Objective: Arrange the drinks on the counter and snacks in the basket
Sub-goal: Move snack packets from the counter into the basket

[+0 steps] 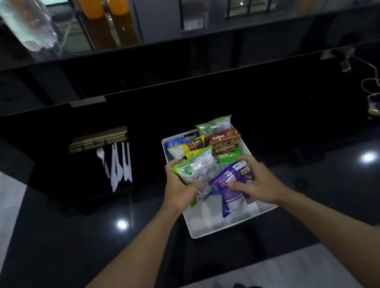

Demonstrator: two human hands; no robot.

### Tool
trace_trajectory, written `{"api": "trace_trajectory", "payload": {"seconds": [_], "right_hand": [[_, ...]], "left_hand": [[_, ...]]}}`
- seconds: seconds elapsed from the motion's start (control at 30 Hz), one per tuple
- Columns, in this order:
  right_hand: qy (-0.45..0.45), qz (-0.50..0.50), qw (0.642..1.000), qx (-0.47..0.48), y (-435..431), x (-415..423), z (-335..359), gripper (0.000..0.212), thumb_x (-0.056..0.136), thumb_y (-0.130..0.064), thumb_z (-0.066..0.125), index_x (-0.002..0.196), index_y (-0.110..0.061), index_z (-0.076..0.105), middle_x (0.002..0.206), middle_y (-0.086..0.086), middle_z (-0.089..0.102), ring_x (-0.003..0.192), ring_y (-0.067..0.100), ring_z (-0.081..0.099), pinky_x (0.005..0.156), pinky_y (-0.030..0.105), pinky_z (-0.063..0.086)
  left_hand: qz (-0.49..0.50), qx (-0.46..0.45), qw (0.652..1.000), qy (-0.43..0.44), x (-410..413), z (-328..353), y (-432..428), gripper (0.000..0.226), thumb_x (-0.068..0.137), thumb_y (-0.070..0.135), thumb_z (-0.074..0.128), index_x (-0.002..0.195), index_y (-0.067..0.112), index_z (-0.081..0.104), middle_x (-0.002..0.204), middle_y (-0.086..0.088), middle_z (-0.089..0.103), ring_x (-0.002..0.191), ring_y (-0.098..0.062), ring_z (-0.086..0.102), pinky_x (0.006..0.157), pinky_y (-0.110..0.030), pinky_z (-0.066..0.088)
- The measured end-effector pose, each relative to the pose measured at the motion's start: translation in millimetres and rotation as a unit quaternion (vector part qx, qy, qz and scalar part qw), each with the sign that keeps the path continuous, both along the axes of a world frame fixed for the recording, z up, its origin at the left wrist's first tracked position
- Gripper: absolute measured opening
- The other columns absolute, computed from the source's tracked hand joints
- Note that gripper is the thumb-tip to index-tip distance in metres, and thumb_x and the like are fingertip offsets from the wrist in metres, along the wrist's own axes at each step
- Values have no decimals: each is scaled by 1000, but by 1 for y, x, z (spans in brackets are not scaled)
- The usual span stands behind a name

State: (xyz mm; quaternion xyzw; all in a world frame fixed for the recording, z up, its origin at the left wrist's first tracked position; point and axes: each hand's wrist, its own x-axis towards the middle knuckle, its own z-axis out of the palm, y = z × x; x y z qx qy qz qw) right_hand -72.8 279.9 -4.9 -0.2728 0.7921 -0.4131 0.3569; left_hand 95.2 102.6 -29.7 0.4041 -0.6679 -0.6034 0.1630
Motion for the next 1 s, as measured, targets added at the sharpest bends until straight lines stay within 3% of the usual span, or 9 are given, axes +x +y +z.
{"api": "trace_trajectory", "payload": {"seconds": [0.1,0.2,0.33,0.4,0.53,0.73,0.83,0.9,1.0], "right_hand": [[111,45,992,49,11,-2,-8,73,66,-55,87,121,-49,40,125,2,44,91,15,67,77,41,62],[145,65,985,69,20,-6,-14,78,62,-63,85,120,-43,36,122,-3,39,100,15,61,91,41,57],[149,107,977,108,24,-20,-15,85,56,-75,79,121,-41,36,123,-10,34,105,9,58,92,32,54],[128,135,977,105,26,-27,-16,80,60,-65,84,123,-40,41,124,-13,37,109,7,57,90,25,52],[95,196,974,57,25,-37,-20,56,73,-23,83,123,-30,56,124,2,54,113,21,61,94,44,54],[158,200,966,45,23,-53,-23,35,77,-14,78,106,-29,64,107,-7,56,100,13,62,87,31,54],[198,195,960,42,19,-61,-22,34,76,-14,77,107,-26,67,104,-9,54,99,11,60,77,12,42],[216,204,953,62,19,-65,-24,36,76,-22,76,111,-24,67,109,-11,51,101,7,56,74,7,36],[227,241,939,89,17,-65,-23,47,72,-42,77,115,-29,62,116,-15,48,110,3,47,82,13,41]], "left_hand": [[5,-18,1000,3,2,-5,3,93,64,6,85,123,45,24,112,3,65,92,-12,72,80,-43,61],[7,8,1000,17,3,-6,7,93,68,-1,83,125,41,23,116,0,63,92,-10,72,76,-33,60],[14,46,998,32,1,-1,10,83,79,-11,72,130,34,27,117,-5,60,89,-5,71,66,-22,57],[25,43,999,23,0,1,11,79,80,-7,72,128,34,26,116,-6,62,89,-13,72,68,-28,60],[43,4,999,-13,1,7,13,84,68,19,78,125,41,19,107,-3,70,88,-21,72,77,-41,60],[54,-60,992,-93,3,9,7,87,66,17,87,124,53,33,129,-8,51,111,-29,61,88,-47,57],[12,-70,988,-134,5,4,9,65,75,14,80,121,47,49,130,-8,46,105,-28,63,81,-39,60],[-8,-90,984,-154,2,2,14,61,77,11,77,119,47,51,125,-6,40,95,-22,62,69,-21,58],[-11,-107,977,-183,-3,2,22,66,75,7,75,121,45,48,121,-2,28,84,-16,57,55,-11,52]]}}
